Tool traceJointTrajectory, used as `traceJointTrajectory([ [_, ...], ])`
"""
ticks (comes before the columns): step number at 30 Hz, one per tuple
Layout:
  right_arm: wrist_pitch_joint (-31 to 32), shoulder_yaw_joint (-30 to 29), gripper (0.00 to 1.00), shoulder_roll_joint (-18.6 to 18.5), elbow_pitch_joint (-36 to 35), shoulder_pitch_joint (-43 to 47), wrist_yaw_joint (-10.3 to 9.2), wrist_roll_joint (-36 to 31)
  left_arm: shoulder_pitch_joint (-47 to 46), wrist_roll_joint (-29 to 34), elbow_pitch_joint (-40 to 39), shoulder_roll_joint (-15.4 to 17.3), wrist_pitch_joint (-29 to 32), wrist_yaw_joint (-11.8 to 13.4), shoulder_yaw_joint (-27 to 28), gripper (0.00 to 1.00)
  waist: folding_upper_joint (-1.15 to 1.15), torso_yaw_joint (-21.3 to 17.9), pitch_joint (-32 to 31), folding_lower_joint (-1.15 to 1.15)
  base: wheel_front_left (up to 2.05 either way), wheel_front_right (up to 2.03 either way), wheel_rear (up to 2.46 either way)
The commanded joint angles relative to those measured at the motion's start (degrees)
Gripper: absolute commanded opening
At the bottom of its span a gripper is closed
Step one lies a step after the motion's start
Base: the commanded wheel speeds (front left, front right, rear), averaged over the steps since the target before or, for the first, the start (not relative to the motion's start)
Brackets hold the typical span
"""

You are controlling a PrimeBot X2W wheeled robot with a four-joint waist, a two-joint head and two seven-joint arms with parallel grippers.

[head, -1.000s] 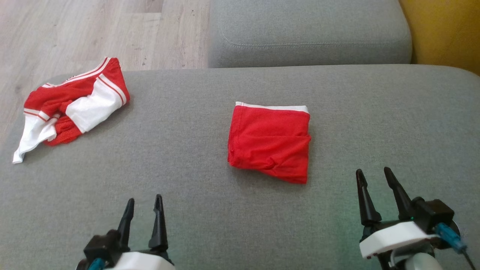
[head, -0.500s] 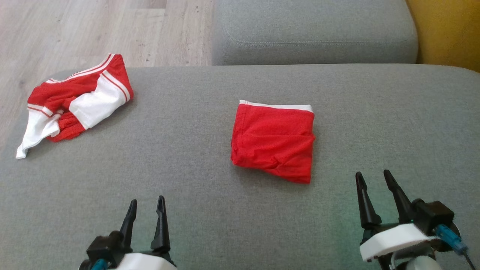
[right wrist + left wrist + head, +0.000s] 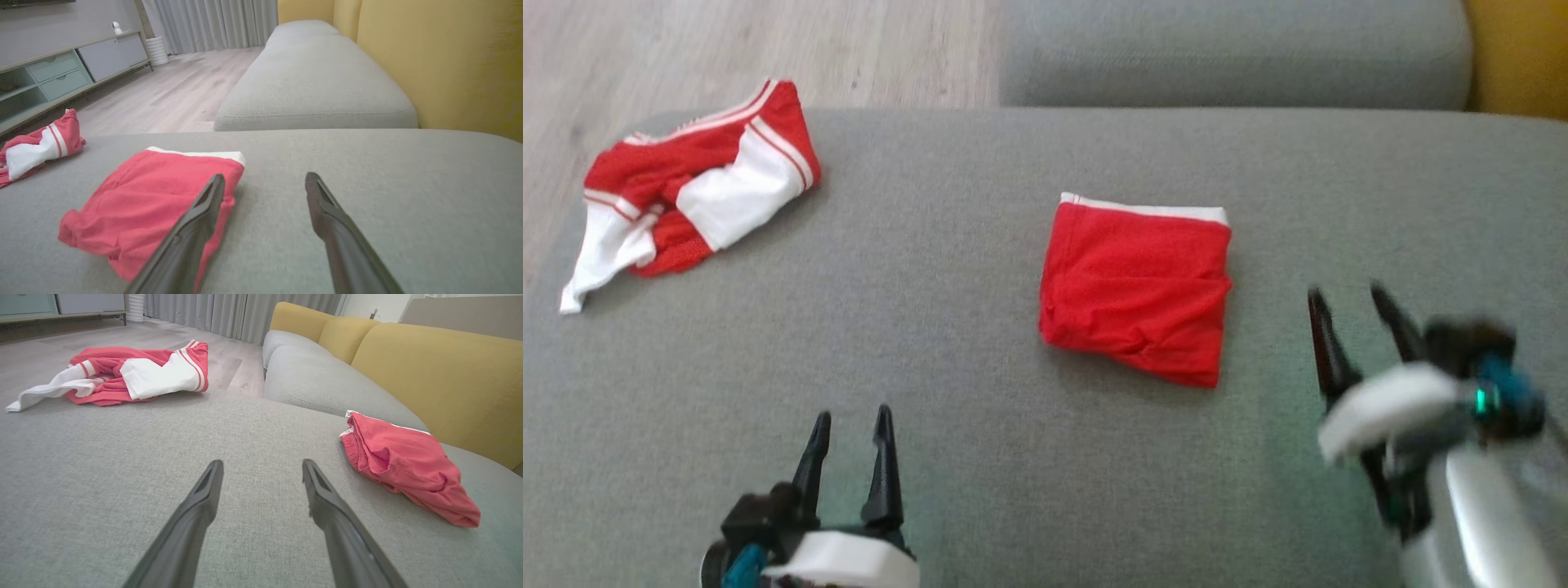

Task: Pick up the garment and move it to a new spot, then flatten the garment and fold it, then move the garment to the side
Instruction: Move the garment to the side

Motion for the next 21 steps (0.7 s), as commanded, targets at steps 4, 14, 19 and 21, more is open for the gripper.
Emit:
traceJointTrajectory([
  [4, 9.8, 0.9, 1.0, -0.3, 0.8, -10.7, -0.04, 0.4, -4.3, 1.2, -1.6, -0.8, -0.7, -0.4, 2.4, 1.0, 0.0, 1.9, 2.7, 0.0, 0.0, 0.0, 0.0],
  [14, 26.7, 0.6, 1.0, -2.5, 8.8, -20.9, -0.04, 2.4, -6.2, 3.5, -1.6, -3.2, -0.7, -1.9, 3.2, 1.0, 0.0, 7.4, 6.8, 0.0, 0.0, 0.0, 0.0],
  [19, 30.2, 0.7, 1.0, -4.5, 11.9, -21.5, -0.04, 4.3, -6.5, 4.6, -1.9, -3.9, -0.7, -2.7, 3.7, 1.0, 0.0, 9.6, 8.1, 0.0, 0.0, 0.0, 0.0],
  [21, 30.2, 0.6, 1.0, -4.7, 13.0, -21.6, -0.04, 5.0, -6.6, 4.9, -2.0, -4.1, -0.7, -2.9, 3.9, 1.0, 0.0, 10.1, 8.6, 0.0, 0.0, 0.0, 0.0],
])
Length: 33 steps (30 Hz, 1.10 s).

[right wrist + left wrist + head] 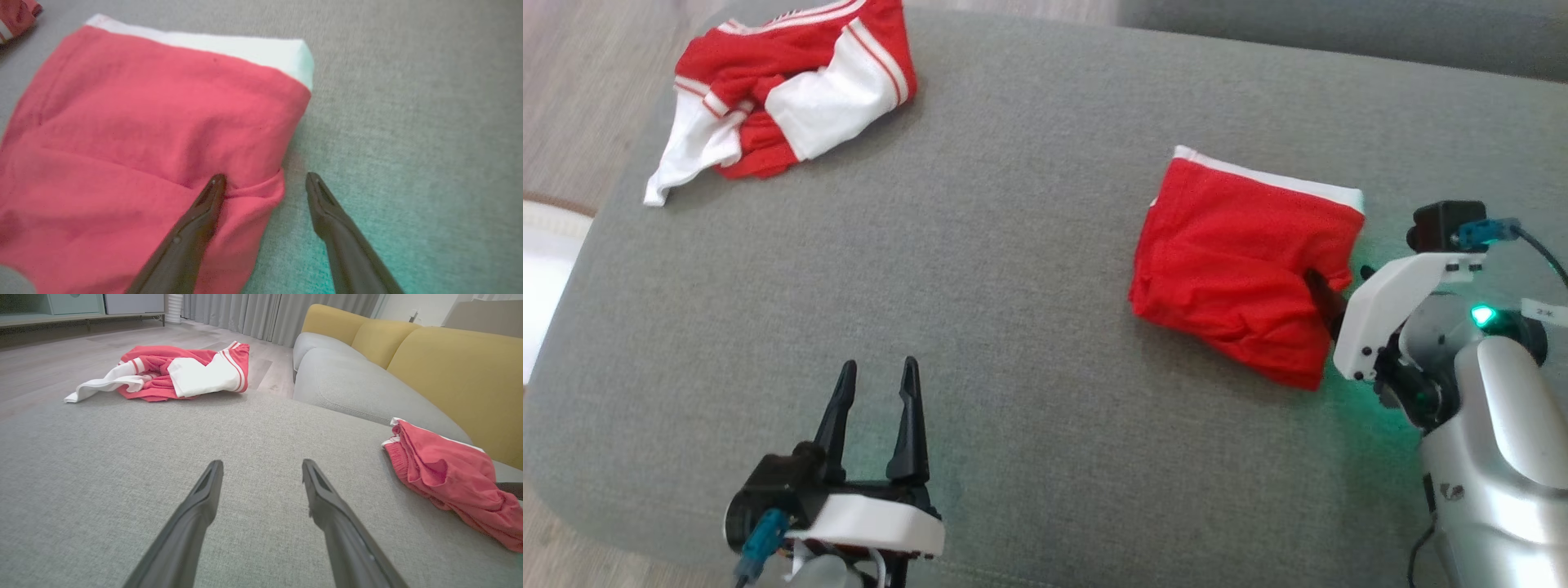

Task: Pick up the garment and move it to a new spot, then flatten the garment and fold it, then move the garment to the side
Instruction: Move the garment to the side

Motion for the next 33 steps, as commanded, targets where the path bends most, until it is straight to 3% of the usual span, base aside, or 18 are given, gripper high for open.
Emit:
traceJointTrajectory([
  [1, 0.0, 1.1, 1.0, -0.3, -1.3, -2.8, -0.04, 0.6, -2.3, 0.6, -1.7, -0.1, -0.6, -0.5, 2.3, 1.0, 0.0, 0.7, 0.7, 0.0, 0.0, 0.0, 0.0],
  [2, -0.1, 1.2, 1.0, -0.2, -0.8, -2.8, -0.04, 0.9, -2.3, 0.8, -1.7, -0.2, -0.6, -0.6, 2.4, 1.0, 0.0, 0.8, 0.9, 0.0, 0.0, 0.0, 0.0],
  [3, -0.2, 1.4, 0.69, 0.0, -0.3, -2.9, -0.04, 1.4, -2.3, 0.9, -1.7, -0.2, -0.6, -0.6, 2.5, 1.0, 0.0, 0.8, 1.0, 0.0, 0.0, 0.0, 0.0],
  [4, -0.4, 1.7, 0.45, 0.1, 0.2, -2.9, -0.04, 1.8, -2.3, 1.1, -1.7, -0.3, -0.6, -0.7, 2.6, 1.0, 0.0, 0.8, 1.2, 0.0, 0.0, 0.0, 0.0],
  [5, -0.7, 1.9, 0.39, 0.3, 0.5, -3.0, -0.04, 2.0, -2.3, 1.3, -1.7, -0.3, -0.6, -0.8, 2.6, 1.0, 0.0, 0.6, 1.3, 0.0, 0.0, 0.0, 0.0],
  [7, -1.7, 2.4, 0.08, 0.5, 1.1, -3.4, -0.04, 2.4, -2.4, 1.6, -1.8, -0.3, -0.6, -0.9, 2.6, 1.0, 0.0, 0.1, 1.5, 0.0, 0.0, 0.0, 0.0],
  [8, -2.6, 2.5, 0.0, 0.5, 1.3, -3.7, -0.04, 2.5, -2.5, 1.8, -1.8, -0.3, -0.6, -1.1, 2.5, 1.0, 0.0, -0.2, 1.7, 0.0, 0.0, 0.0, 0.0],
  [15, -7.9, 5.5, 0.0, -1.9, 1.6, -5.2, -0.04, 2.9, -3.8, 3.1, -2.8, 0.3, -0.6, -1.9, 1.8, 1.0, 0.0, -5.5, 2.6, 0.0, 0.0, 0.0, 0.0],
  [26, -10.3, 4.3, 0.0, -7.9, -2.8, -6.5, -0.04, 3.4, -6.7, 5.0, -7.4, 2.4, 2.1, -1.5, 0.7, 1.0, 0.0, -22.8, 7.4, 0.0, 0.0, 0.0, 0.0],
  [33, -10.8, 2.3, 0.0, -8.7, -4.8, -7.9, -0.04, 3.9, -9.3, 6.4, -9.8, 4.0, 4.8, -1.6, -0.1, 1.0, 0.0, -29.6, 11.1, 0.0, 0.0, 0.0, 0.0],
])
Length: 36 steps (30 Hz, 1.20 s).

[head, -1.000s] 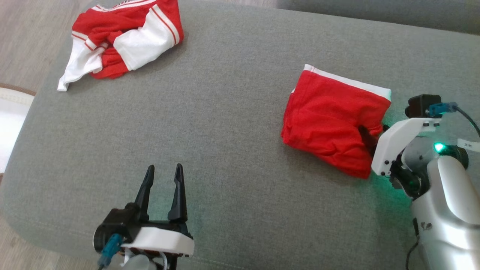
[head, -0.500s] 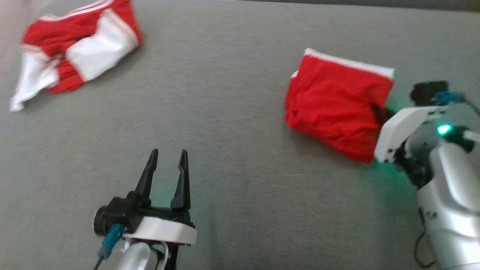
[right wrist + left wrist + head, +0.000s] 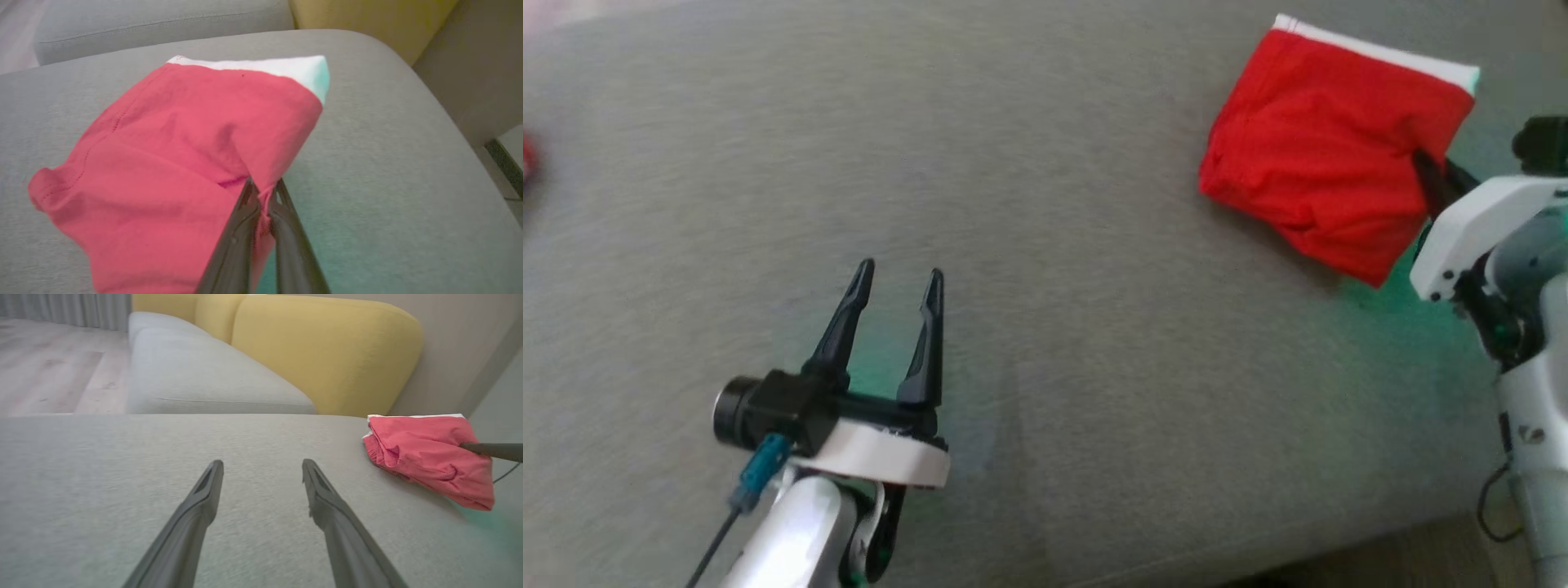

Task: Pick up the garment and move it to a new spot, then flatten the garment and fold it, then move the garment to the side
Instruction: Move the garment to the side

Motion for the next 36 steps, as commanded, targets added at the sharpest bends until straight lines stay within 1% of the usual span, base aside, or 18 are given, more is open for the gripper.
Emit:
traceJointTrajectory([
  [1, -0.7, 0.0, 0.0, -0.8, -2.7, -2.6, -0.04, 0.1, -2.2, 0.6, -2.4, 1.1, 0.4, 0.2, 1.5, 1.0, 0.0, -4.1, 3.8, -0.01, 0.0, 0.0, 0.0],
  [6, -0.3, -0.9, 0.0, -1.9, -3.4, -4.0, -0.04, -0.5, -3.1, 1.1, -4.0, 1.6, 1.4, 0.3, 1.2, 1.0, 0.0, -3.9, 5.6, -0.01, 0.0, 0.0, 0.0],
  [13, 2.8, -3.2, 0.0, -6.5, -1.9, -8.4, -0.04, -1.5, -3.6, 1.6, -5.9, 2.4, 2.3, 1.1, 1.4, 1.0, 0.0, 0.0, 8.5, -0.01, 0.0, 0.0, 0.0],
  [17, 4.1, -5.7, 0.0, -10.2, 0.6, -11.9, -0.04, -4.0, -3.6, 1.7, -6.9, 2.7, 2.5, 1.6, 1.5, 1.0, 0.0, 2.5, 10.2, -0.01, 0.0, 0.0, 0.0],
  [22, 5.1, -8.6, 0.0, -13.4, 3.7, -15.6, -0.04, -7.1, -3.9, 1.7, -7.6, 2.9, 2.3, 1.8, 1.4, 1.0, 0.0, 4.8, 11.6, -0.01, 0.0, 0.0, 0.0],
  [25, 4.8, -9.4, 0.0, -14.5, 5.0, -17.3, -0.04, -8.9, -4.1, 1.8, -7.7, 2.8, 2.2, 1.9, 1.3, 1.0, 0.0, 5.7, 12.2, -0.01, 0.0, 0.0, 0.0],
  [28, 4.2, -10.9, 0.0, -15.0, 6.1, -18.6, -0.04, -11.0, -4.2, 1.8, -7.8, 2.8, 2.1, 2.1, 1.2, 1.0, 0.0, 6.2, 12.5, -0.01, 0.0, 0.0, 0.0],
  [29, 3.7, -11.5, 0.07, -15.0, 6.4, -19.1, -0.04, -11.9, -4.3, 1.8, -7.8, 2.8, 2.1, 2.1, 1.2, 1.0, 0.0, 6.3, 12.5, -0.01, 0.0, 0.0, 0.0],
  [30, 3.3, -11.8, 0.45, -15.0, 6.6, -19.4, -0.04, -12.8, -4.3, 1.7, -7.7, 2.8, 2.1, 2.1, 1.2, 1.0, 0.0, 6.5, 12.6, -0.01, 0.0, 0.0, 0.0],
  [31, 2.9, -12.0, 0.99, -14.8, 6.8, -19.7, -0.04, -13.7, -4.4, 1.7, -7.7, 2.8, 2.1, 2.2, 1.2, 1.0, 0.0, 6.6, 12.6, -0.01, 0.0, 0.0, 0.0],
  [36, -1.4, -13.6, 1.0, -13.4, 6.3, -20.8, -0.04, -17.4, -4.4, 1.5, -7.4, 2.9, 1.9, 2.4, 1.3, 1.0, 0.0, 6.6, 12.2, -0.01, 0.0, 0.0, 0.0],
])
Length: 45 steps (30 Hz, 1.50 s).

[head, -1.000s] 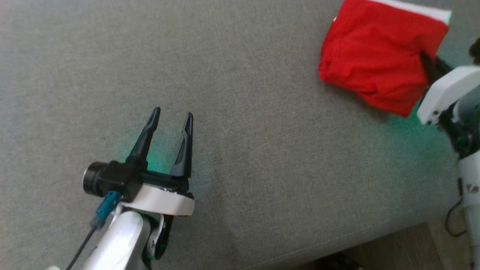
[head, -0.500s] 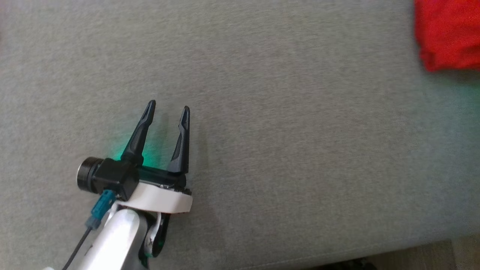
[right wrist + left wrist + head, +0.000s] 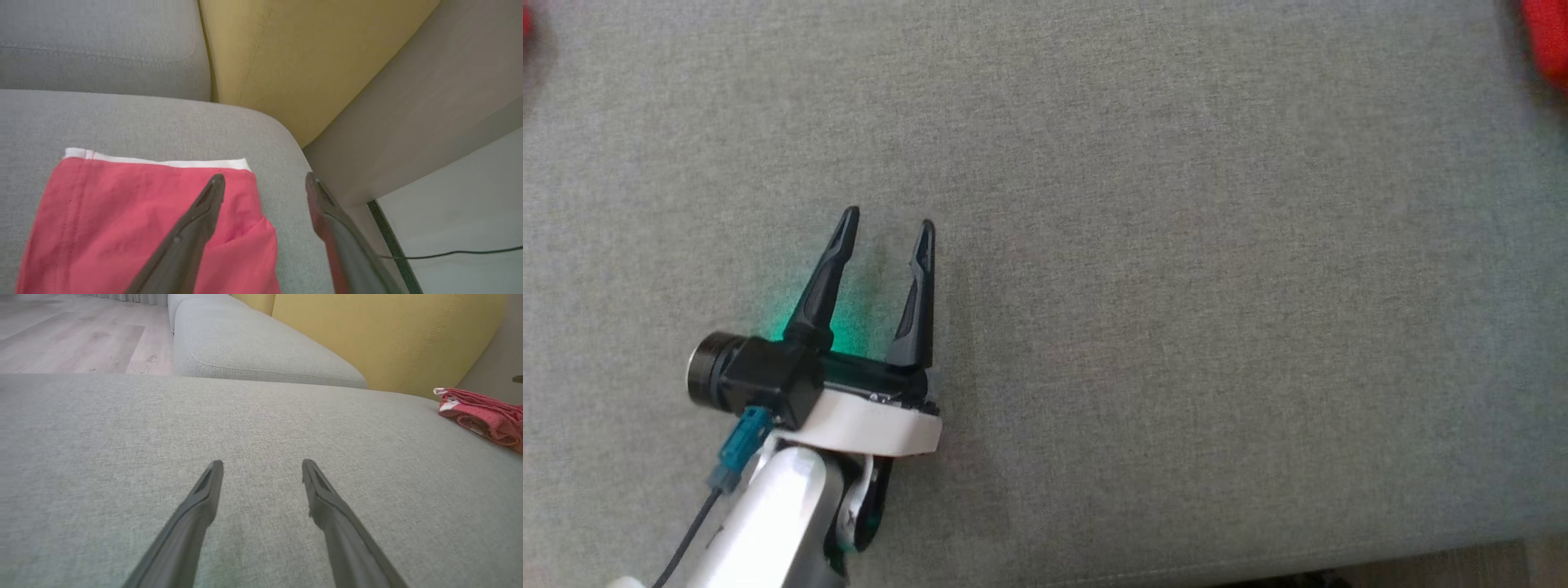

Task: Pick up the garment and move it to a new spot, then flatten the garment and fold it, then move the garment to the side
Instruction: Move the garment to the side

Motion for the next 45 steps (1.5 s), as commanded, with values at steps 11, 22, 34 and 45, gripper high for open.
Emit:
traceJointTrajectory([
  [11, -7.3, 5.8, 1.0, 3.5, -5.4, -0.1, -0.04, 1.0, -0.3, -1.4, 1.3, -0.4, -2.5, 0.4, 1.5, 1.0, 0.0, 1.5, -7.3, 0.0, 0.0, 0.0, 0.0],
  [22, -14.9, 10.4, 1.0, 14.1, -10.0, 8.7, -0.04, 4.8, 4.1, -5.7, 7.6, -0.5, -5.4, 1.2, 5.4, 1.0, 0.0, 4.8, -20.0, 0.0, 0.0, 0.0, 0.0],
  [34, -24.6, 9.9, 1.0, 24.5, -18.7, 37.7, -0.04, 4.9, 13.8, -8.8, 11.4, 0.1, -6.7, 1.4, 7.4, 1.0, 0.0, 5.6, -30.7, 0.0, 0.0, 0.0, 0.0],
  [45, -29.0, 13.9, 1.0, 24.8, -26.3, 53.2, -0.04, 8.2, 16.3, -9.4, 12.4, -0.9, -7.0, 1.2, 6.3, 1.0, 0.0, 5.6, -32.4, 0.0, 0.0, 0.0, 0.0],
])
